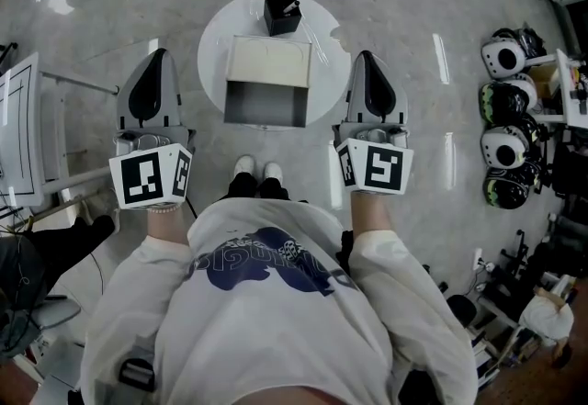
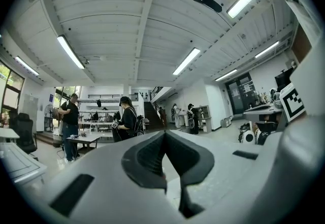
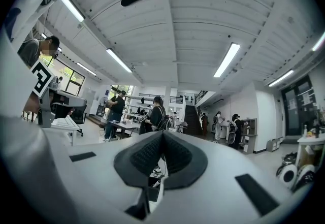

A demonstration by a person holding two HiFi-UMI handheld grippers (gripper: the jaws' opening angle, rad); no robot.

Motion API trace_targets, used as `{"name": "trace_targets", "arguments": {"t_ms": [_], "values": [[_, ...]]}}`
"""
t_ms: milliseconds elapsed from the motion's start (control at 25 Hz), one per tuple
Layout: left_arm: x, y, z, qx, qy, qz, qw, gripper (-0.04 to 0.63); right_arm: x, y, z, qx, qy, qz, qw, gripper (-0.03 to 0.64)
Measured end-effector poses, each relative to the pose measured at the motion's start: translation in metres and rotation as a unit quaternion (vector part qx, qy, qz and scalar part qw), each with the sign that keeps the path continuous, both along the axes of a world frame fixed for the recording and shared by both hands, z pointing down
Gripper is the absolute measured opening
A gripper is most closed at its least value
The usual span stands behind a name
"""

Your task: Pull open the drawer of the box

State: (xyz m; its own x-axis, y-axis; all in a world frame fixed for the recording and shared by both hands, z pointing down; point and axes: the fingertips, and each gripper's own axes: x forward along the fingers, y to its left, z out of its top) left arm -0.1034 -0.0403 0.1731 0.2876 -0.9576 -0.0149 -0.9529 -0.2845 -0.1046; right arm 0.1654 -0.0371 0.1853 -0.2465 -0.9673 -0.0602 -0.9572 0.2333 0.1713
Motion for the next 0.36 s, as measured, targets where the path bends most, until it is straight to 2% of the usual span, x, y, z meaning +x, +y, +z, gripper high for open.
{"name": "trace_targets", "arguments": {"t_ms": [360], "values": [[-0.0009,-0.0023,0.0037,-0.001,0.002,-0.006,1.0000,0.008,0.0045,-0.0032,0.0054,-0.002,0.007,0.002,1.000,-0.003]]}}
